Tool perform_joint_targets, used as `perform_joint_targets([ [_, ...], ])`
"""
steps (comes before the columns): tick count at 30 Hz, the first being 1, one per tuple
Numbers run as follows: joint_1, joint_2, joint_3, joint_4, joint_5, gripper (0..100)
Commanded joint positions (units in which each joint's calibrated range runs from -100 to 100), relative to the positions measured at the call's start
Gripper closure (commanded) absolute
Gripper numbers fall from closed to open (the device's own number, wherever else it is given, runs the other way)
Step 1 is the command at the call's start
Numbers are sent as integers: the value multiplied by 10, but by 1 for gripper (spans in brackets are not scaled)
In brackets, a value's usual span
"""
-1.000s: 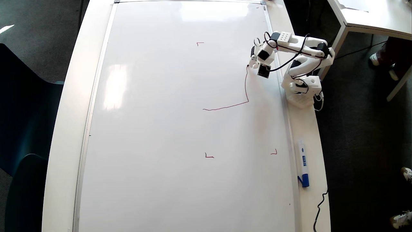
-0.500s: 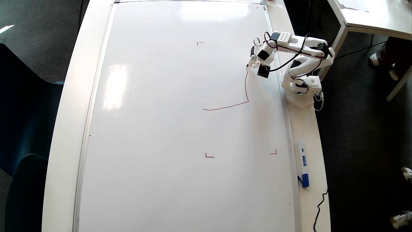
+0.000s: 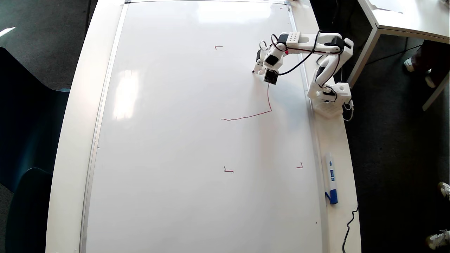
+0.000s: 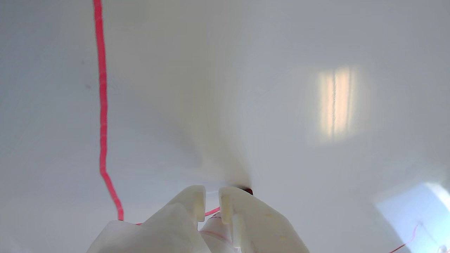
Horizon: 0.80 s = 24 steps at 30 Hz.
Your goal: Draw on a whiteboard a robot head using a pen attached to the gripper
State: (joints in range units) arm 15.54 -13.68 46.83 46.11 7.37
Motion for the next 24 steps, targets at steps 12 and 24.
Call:
perform_joint_targets([
  [12, -45, 184, -234, -1, -22, 99],
  [24, -56, 259, -320, 0, -22, 99],
])
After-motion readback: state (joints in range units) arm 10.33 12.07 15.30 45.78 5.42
